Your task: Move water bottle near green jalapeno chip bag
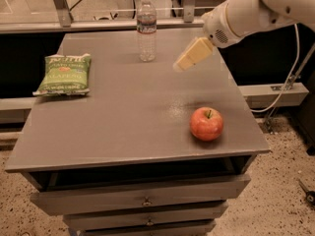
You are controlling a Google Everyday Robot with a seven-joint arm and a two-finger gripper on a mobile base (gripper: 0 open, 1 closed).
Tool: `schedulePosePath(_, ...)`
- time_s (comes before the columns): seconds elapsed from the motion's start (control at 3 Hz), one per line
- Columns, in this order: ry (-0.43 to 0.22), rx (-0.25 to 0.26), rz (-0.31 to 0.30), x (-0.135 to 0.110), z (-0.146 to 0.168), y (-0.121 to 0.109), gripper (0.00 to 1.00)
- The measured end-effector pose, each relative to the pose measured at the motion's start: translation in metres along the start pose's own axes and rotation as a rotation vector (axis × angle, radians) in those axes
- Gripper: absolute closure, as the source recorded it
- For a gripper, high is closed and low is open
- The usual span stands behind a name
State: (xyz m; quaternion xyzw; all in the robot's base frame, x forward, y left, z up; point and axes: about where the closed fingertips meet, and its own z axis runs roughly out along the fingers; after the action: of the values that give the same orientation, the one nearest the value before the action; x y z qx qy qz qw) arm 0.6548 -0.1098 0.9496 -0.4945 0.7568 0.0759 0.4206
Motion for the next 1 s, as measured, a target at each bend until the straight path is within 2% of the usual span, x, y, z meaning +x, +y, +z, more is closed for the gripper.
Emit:
schedulePosePath(0.33, -0.127, 0.021, 0.058, -0.024, 0.041, -0.019, 0.00)
schedulePosePath(1.0, -0.352, 0.029, 0.096, -0.071, 0.110, -0.045, 0.00)
